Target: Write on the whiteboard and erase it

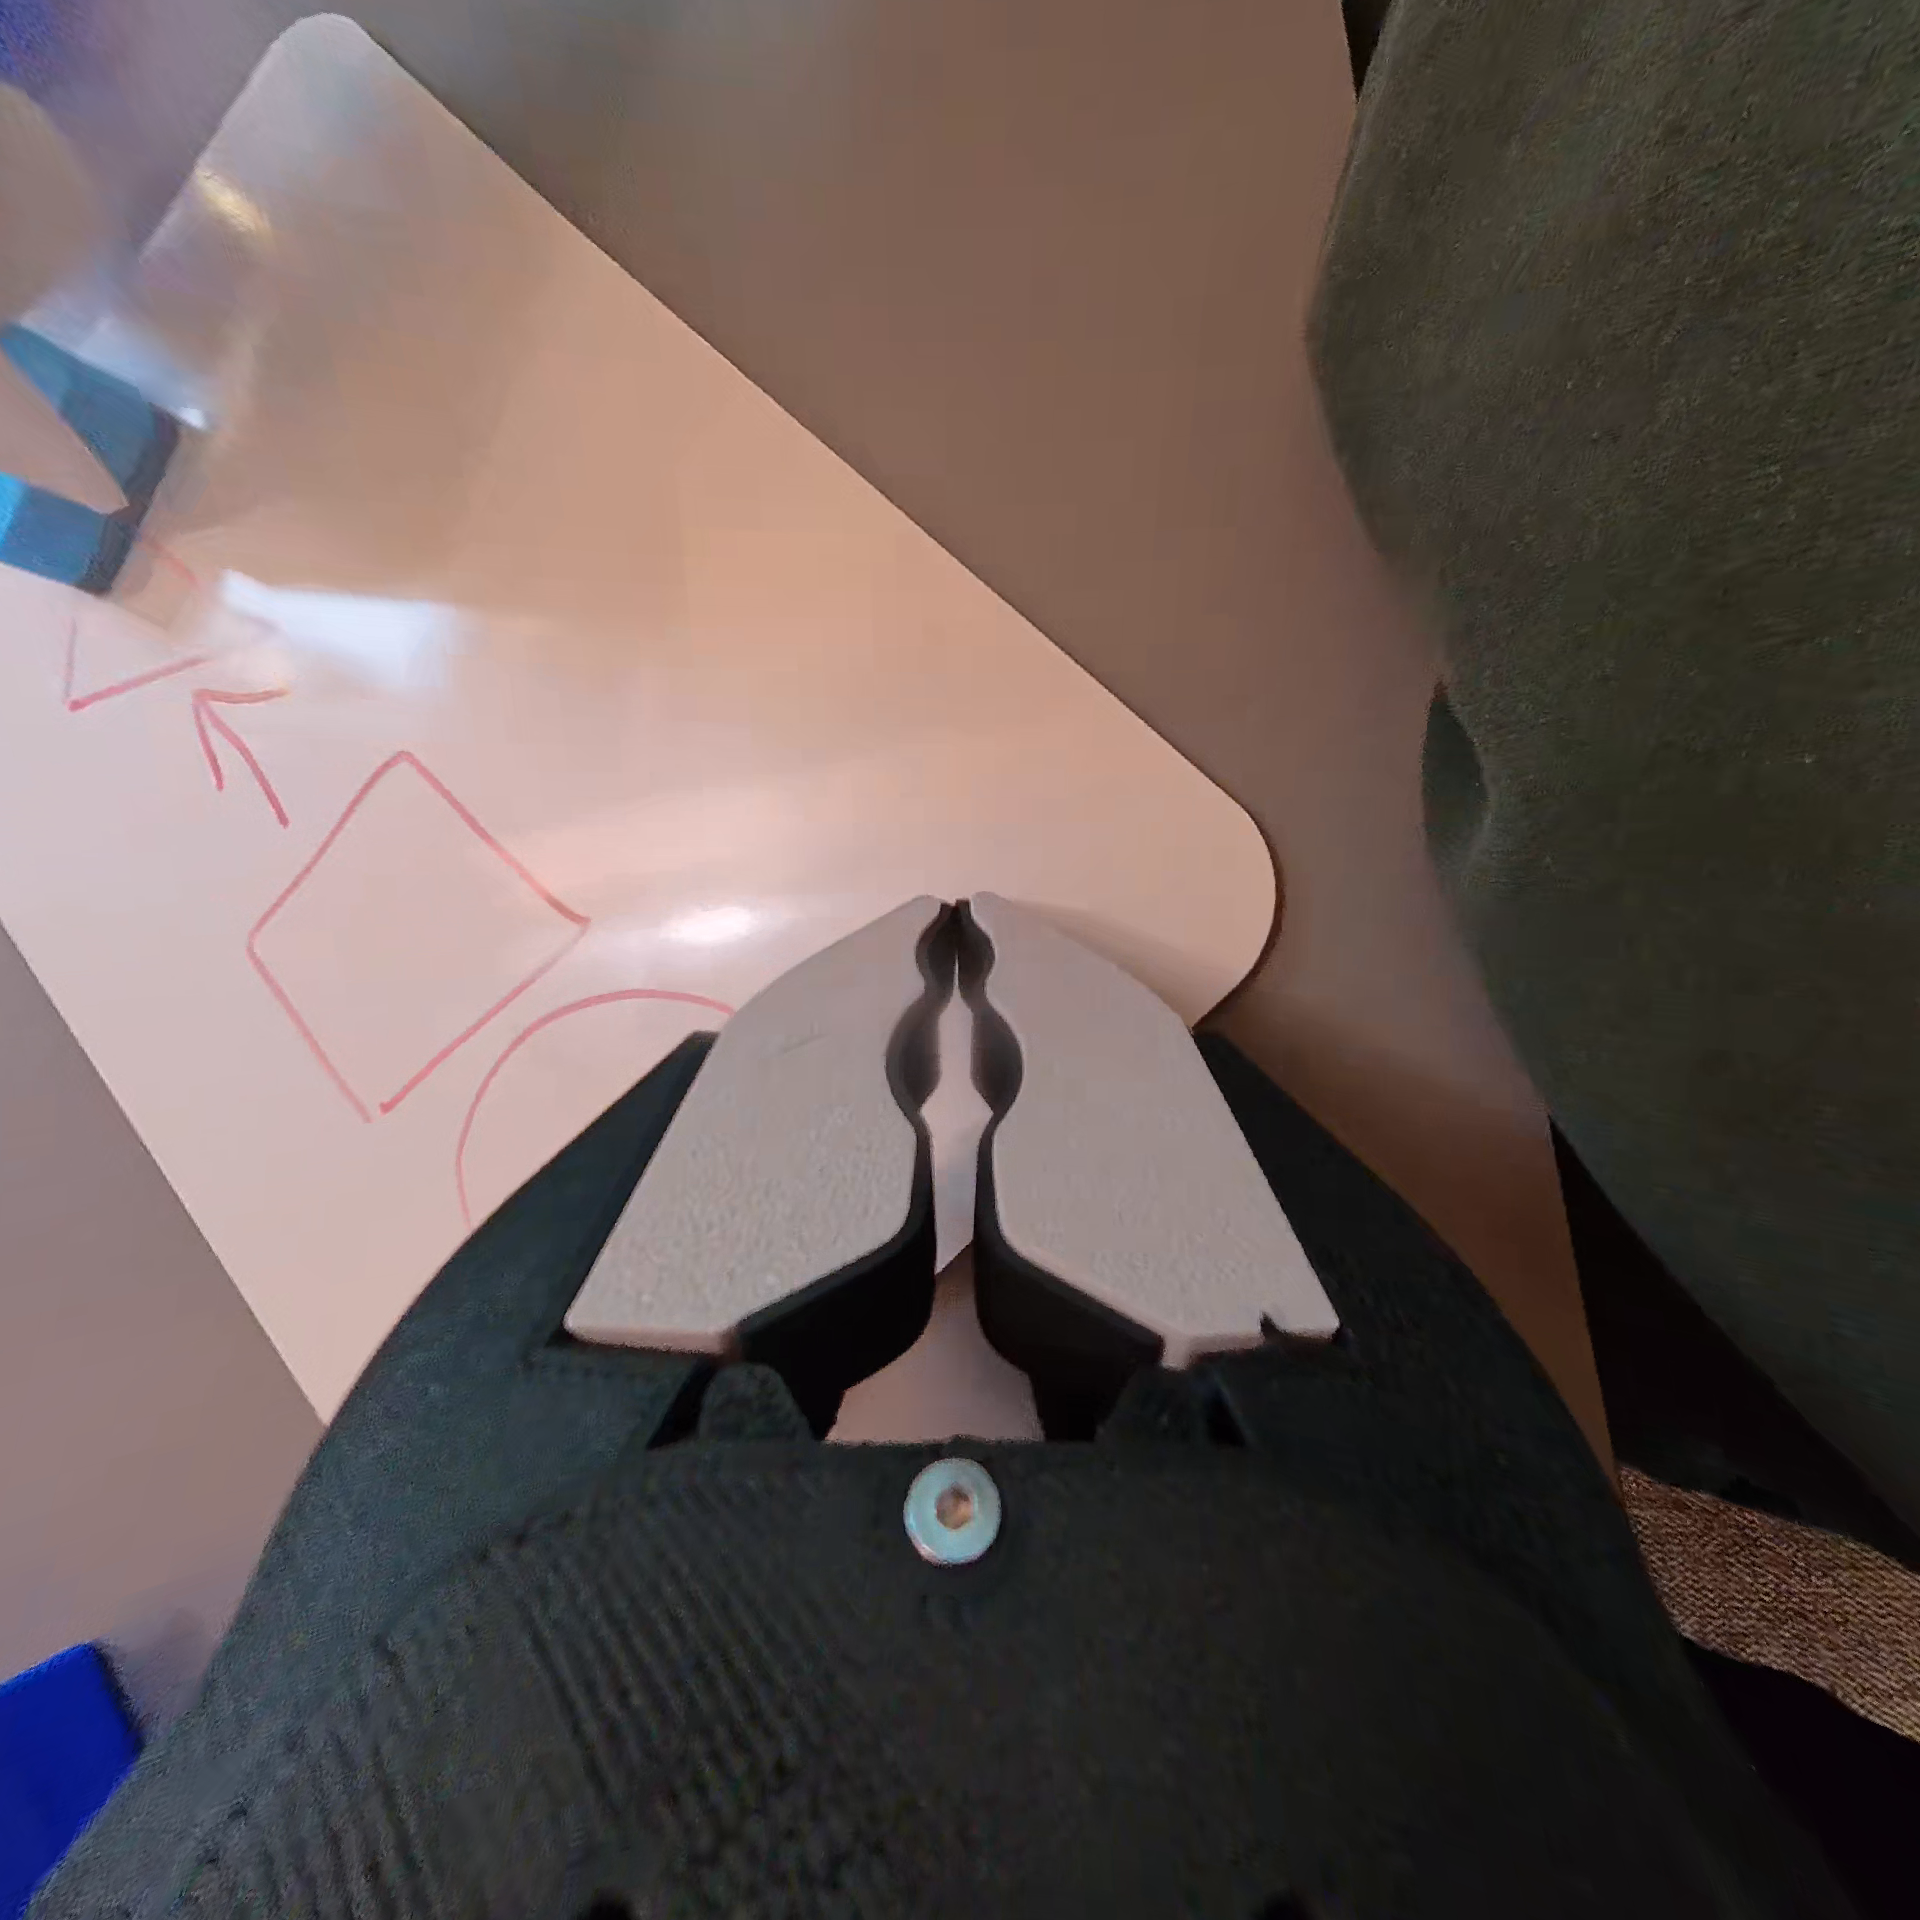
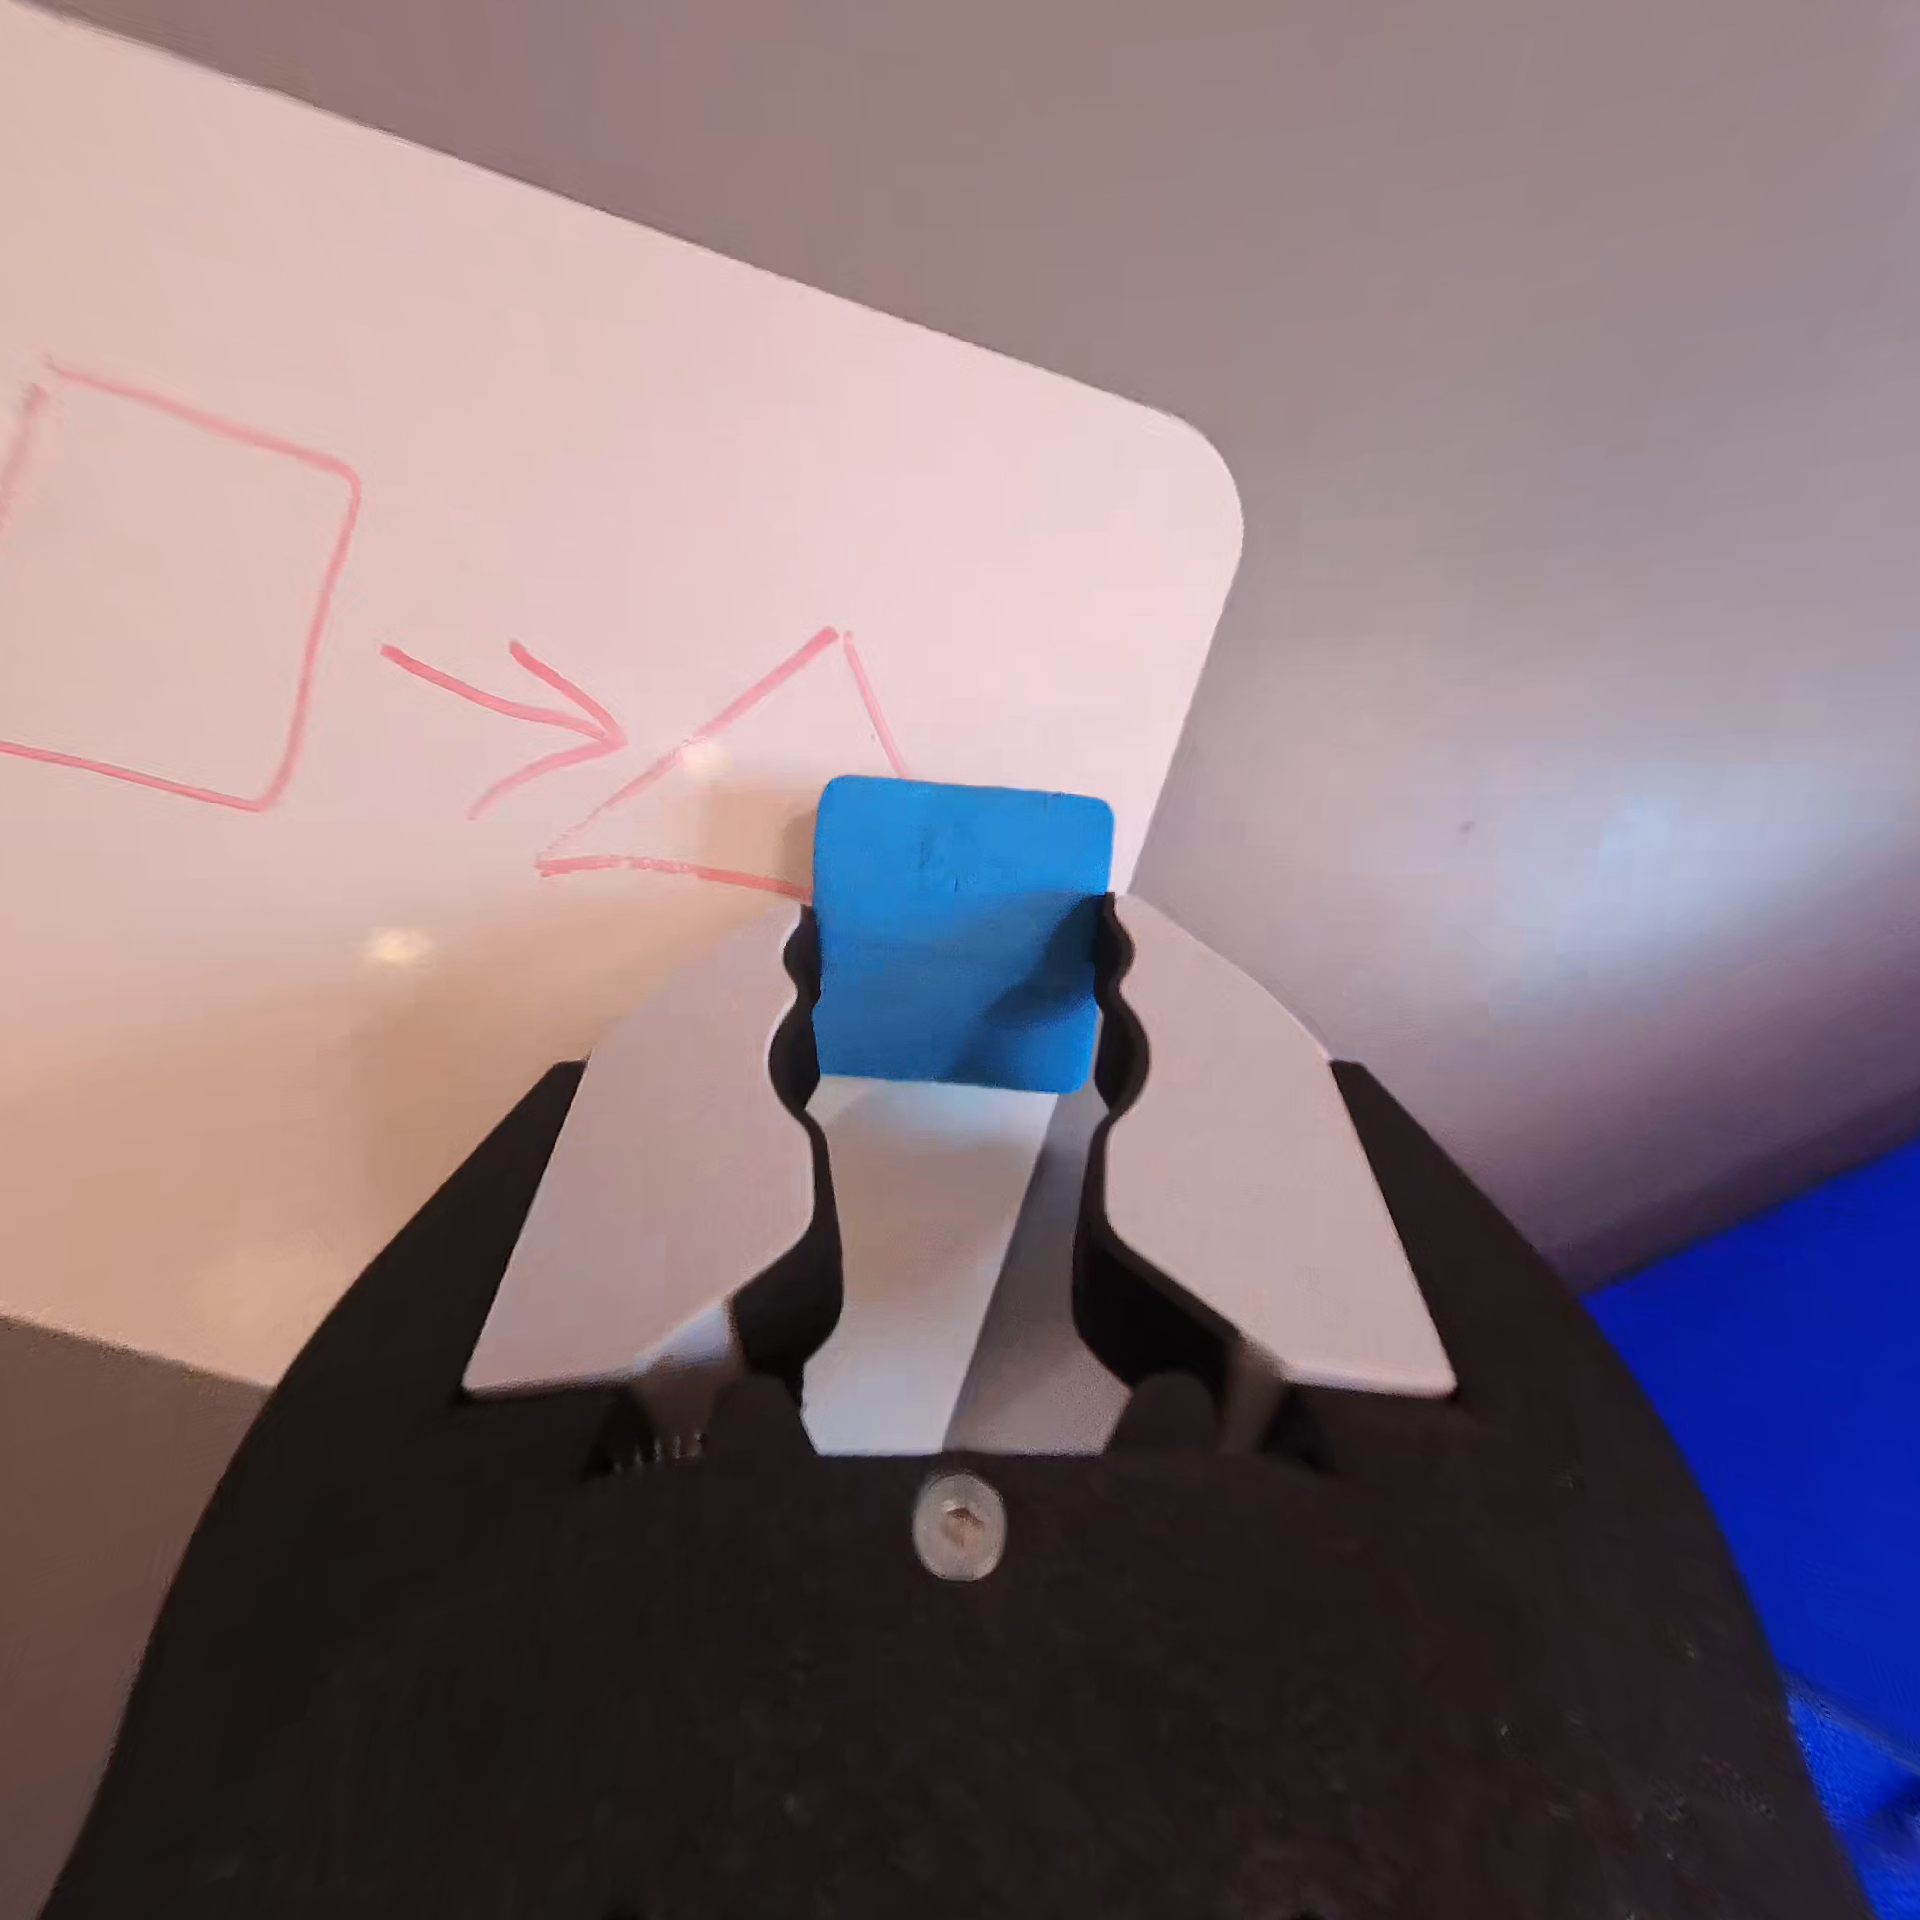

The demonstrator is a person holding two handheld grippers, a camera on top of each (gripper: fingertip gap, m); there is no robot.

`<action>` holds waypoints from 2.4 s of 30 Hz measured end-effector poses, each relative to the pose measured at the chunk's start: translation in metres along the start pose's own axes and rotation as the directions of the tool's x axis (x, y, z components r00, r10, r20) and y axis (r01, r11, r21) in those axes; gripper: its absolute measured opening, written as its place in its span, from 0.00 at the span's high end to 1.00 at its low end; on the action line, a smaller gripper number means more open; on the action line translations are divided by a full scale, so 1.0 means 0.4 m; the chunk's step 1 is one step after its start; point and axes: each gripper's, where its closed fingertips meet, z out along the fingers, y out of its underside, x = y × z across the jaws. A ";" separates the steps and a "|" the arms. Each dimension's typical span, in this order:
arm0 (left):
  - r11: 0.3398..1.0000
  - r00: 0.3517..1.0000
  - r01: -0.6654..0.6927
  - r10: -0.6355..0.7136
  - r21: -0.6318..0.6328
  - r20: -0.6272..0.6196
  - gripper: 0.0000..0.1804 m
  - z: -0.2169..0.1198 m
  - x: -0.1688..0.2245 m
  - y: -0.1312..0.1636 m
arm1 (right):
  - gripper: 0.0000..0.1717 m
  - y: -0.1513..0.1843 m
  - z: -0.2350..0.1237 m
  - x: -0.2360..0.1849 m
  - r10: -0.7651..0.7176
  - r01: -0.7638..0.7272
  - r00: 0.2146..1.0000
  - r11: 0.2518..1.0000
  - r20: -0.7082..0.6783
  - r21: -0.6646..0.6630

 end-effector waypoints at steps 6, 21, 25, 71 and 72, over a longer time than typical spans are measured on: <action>1.000 1.000 -0.005 0.005 0.000 -0.003 1.00 0.002 0.001 -0.003 | 0.70 -0.015 0.006 -0.207 -0.197 0.201 0.972 0.979 0.131 -0.019; 0.999 1.000 0.009 -0.009 0.038 -0.001 1.00 0.004 0.007 -0.008 | 0.63 -0.008 0.002 -0.048 -0.049 0.049 0.998 0.999 0.026 -0.007; 0.999 1.000 0.004 -0.004 0.036 0.007 1.00 0.004 0.007 -0.007 | 0.62 -0.007 -0.006 -0.047 -0.026 0.025 0.999 1.000 0.036 0.011; 0.999 1.000 -0.009 0.009 0.052 -0.012 1.00 0.007 0.000 -0.008 | 0.72 -0.092 0.043 -0.292 -0.368 0.395 0.911 0.908 0.184 -0.142; 0.999 1.000 -0.010 0.010 0.052 -0.009 1.00 0.007 0.000 -0.008 | 0.72 -0.112 0.055 -0.288 -0.361 0.387 0.914 0.913 0.185 -0.130</action>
